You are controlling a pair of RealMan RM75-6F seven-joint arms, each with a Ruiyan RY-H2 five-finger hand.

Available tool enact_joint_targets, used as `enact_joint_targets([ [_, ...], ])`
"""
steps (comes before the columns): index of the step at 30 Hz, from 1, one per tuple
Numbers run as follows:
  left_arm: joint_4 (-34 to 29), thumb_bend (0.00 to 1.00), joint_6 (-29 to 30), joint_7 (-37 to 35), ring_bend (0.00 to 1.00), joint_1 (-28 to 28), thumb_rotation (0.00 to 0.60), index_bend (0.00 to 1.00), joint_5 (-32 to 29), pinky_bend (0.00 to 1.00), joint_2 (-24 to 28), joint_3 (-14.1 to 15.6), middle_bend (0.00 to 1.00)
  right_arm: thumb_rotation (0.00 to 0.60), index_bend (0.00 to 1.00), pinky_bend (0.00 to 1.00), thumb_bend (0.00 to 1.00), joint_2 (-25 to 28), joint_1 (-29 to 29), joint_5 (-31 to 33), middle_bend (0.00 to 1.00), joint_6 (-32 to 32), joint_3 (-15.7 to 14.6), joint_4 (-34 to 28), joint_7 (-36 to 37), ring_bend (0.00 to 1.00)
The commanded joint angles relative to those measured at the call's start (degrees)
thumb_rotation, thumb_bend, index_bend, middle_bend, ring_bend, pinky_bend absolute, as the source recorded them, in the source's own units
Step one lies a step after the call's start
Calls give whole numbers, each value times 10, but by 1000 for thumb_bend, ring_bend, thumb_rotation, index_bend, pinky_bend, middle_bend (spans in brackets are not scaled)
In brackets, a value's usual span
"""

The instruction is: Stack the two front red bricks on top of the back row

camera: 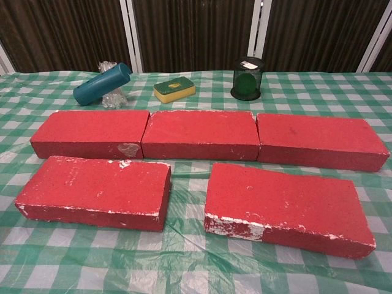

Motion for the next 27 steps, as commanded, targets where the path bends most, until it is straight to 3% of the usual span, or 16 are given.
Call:
enact_joint_targets([
  [1, 0, 286, -3, -1, 0, -1, 600, 0, 3, 0, 0, 3, 0, 537, 0, 0, 150, 0, 1, 1, 0, -2, 0, -1, -1, 0],
  [5, 0, 286, -13, -26, 0, -12, 600, 0, 16, 0, -4, 11, 0, 538, 0, 0, 150, 0, 1, -3, 0, -4, -3, -1, 0, 0],
  [11, 11, 277, -67, -146, 0, -80, 600, 0, 54, 1, -28, 22, 0, 539, 0, 0, 150, 0, 1, -1, 0, -8, -3, -1, -3, 0],
  [20, -7, 262, -183, -190, 0, -179, 600, 0, 50, 0, -59, 9, 0, 539, 0, 0, 150, -4, 7, 5, 0, -28, -3, -5, -14, 0],
  [27, -4, 240, -254, -187, 0, -222, 600, 0, 28, 0, -75, 8, 0, 538, 0, 0, 150, -3, 11, 12, 0, -39, -3, -8, -17, 0],
])
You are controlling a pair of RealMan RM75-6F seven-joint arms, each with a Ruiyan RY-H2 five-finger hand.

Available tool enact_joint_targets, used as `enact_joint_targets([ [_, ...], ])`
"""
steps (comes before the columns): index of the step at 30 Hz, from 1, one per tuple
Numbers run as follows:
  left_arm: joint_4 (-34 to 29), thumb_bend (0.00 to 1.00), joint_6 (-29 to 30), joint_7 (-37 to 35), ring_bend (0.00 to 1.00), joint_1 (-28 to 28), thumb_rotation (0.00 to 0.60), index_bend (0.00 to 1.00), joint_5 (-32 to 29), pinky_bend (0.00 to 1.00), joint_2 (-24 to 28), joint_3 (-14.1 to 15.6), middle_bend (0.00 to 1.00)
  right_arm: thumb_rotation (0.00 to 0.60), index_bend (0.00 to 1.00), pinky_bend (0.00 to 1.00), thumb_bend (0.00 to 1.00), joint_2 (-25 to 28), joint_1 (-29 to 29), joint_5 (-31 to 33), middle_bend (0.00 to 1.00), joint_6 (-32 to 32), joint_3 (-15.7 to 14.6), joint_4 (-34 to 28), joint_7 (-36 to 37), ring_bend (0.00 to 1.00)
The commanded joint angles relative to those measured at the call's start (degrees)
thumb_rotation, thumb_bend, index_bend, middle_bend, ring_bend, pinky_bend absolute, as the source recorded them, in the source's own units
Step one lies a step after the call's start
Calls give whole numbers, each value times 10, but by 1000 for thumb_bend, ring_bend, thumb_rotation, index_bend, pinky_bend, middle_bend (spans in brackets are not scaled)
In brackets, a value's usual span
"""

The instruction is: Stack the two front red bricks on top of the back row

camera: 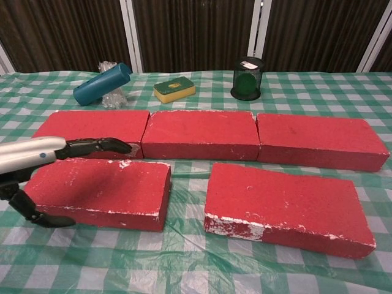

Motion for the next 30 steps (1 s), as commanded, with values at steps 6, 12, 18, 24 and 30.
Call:
enact_joint_targets([
  [6, 28, 239, -49, 5, 0, -34, 600, 0, -34, 0, -32, -4, 0, 539, 0, 0, 150, 2, 4, 7, 0, -10, 0, -3, 1, 0],
  [12, 57, 239, -68, -7, 0, -49, 600, 0, -51, 0, -44, -2, 0, 538, 0, 0, 150, 3, 7, 12, 0, -17, 1, -5, 0, 0],
  [18, 73, 243, -81, -18, 0, -57, 600, 0, -65, 0, -46, 4, 0, 540, 0, 0, 150, 2, 8, 18, 0, -22, 3, -7, -2, 0],
  [24, 86, 241, -87, -26, 0, -62, 600, 0, -75, 0, -48, 10, 0, 538, 0, 0, 150, 1, 9, 22, 0, -27, 3, -9, -6, 0],
  [30, 102, 236, -86, -22, 33, -62, 600, 0, -83, 162, -56, 12, 0, 538, 0, 0, 150, 0, 10, 22, 0, -29, 3, -11, -10, 0],
])
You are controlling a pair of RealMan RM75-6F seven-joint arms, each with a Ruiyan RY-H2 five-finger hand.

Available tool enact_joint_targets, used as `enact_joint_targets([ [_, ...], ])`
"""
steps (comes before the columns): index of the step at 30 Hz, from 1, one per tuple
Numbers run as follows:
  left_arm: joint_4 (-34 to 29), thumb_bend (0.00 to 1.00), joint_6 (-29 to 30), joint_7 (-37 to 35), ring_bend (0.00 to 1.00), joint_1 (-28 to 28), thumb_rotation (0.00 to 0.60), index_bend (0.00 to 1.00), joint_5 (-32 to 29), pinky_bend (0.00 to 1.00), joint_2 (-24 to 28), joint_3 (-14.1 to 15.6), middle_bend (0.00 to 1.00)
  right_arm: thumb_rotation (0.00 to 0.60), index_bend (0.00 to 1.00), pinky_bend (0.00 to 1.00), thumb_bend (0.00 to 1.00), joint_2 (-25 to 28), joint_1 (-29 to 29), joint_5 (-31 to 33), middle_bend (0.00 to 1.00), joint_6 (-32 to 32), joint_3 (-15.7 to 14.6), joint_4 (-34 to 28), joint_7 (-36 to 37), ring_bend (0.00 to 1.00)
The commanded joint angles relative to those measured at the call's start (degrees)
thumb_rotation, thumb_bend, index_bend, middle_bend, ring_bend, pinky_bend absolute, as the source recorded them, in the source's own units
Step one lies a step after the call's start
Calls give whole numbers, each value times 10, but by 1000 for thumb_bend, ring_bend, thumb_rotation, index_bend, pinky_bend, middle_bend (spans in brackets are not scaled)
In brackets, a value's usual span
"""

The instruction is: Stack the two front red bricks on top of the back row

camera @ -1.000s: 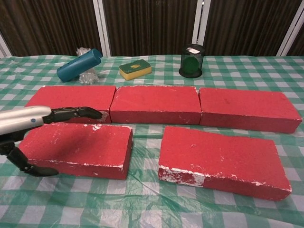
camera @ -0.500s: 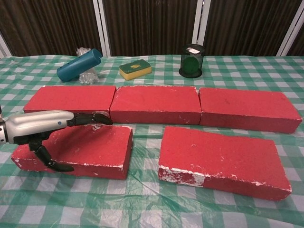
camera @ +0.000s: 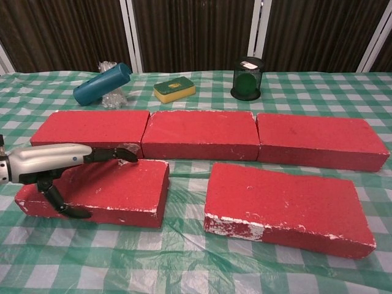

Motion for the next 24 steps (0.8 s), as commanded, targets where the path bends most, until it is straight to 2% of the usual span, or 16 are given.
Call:
enact_joint_targets([
  [1, 7, 234, 1, 2, 66, 0, 600, 0, -4, 238, -3, 1, 0, 538, 0, 0, 150, 0, 0, 1, 0, -1, 0, 0, -1, 0],
  [6, 5, 237, 20, 13, 235, 4, 600, 0, -4, 502, 0, 1, 0, 539, 0, 0, 149, 0, 1, 1, 0, -2, 0, -1, -1, 0],
  [9, -10, 239, 32, 20, 293, 5, 600, 0, -2, 569, 10, 1, 0, 539, 0, 0, 149, 0, 1, 1, 0, -3, -1, -1, -2, 0],
  [14, -44, 238, 37, 46, 317, 1, 600, 0, -5, 607, 32, -6, 0, 538, 0, 0, 149, 1, 2, 2, 0, -4, -1, -2, 0, 0],
  [18, -79, 240, 31, 61, 326, -12, 600, 0, -17, 613, 57, -22, 0, 538, 0, 0, 149, 1, 4, 7, 0, -8, 0, -2, 0, 0],
  [24, -110, 240, 3, 87, 330, -49, 600, 0, -46, 617, 86, -69, 0, 539, 0, 0, 149, -1, 8, 22, 0, -19, 7, -4, -4, 0],
])
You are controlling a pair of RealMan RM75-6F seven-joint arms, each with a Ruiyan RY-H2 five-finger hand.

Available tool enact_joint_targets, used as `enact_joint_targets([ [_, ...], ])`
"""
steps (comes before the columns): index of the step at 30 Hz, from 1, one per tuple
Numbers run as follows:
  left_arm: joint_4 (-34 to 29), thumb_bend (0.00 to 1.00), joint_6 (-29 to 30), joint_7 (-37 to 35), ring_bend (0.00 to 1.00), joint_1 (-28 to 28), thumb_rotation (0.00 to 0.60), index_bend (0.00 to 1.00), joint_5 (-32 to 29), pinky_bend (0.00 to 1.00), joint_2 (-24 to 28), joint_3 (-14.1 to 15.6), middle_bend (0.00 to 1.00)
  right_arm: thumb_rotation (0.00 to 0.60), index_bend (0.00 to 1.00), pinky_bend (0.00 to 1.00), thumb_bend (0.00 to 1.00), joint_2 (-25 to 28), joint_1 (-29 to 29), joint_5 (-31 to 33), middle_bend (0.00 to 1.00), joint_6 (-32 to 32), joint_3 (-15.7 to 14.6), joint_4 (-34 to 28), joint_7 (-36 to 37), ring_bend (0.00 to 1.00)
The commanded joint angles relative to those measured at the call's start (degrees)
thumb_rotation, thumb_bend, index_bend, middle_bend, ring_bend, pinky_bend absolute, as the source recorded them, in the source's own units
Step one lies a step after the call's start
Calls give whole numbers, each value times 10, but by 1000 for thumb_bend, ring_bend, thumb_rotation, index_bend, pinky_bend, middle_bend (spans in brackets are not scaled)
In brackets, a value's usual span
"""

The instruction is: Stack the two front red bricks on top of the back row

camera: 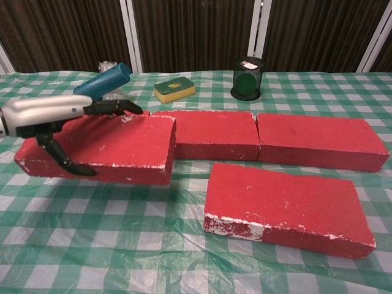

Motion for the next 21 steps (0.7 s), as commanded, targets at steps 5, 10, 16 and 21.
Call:
enact_joint_targets([
  [5, 10, 245, -107, -9, 327, -80, 600, 0, -58, 607, 12, -60, 0, 538, 0, 0, 149, -6, 6, 17, 0, -18, 6, -3, -15, 0],
  [10, 57, 246, -170, -41, 327, -125, 600, 0, -90, 607, -16, -84, 0, 538, 0, 0, 149, -11, 9, 35, 0, -31, 12, -7, -28, 0],
  [16, 141, 246, -219, -88, 327, -164, 600, 0, -112, 604, -67, -99, 0, 538, 0, 0, 149, -12, 14, 56, 0, -44, 21, -7, -31, 0],
  [21, 185, 247, -225, -122, 327, -176, 600, 0, -109, 602, -90, -97, 0, 539, 0, 0, 149, -12, 16, 67, 0, -49, 25, -6, -30, 0],
])
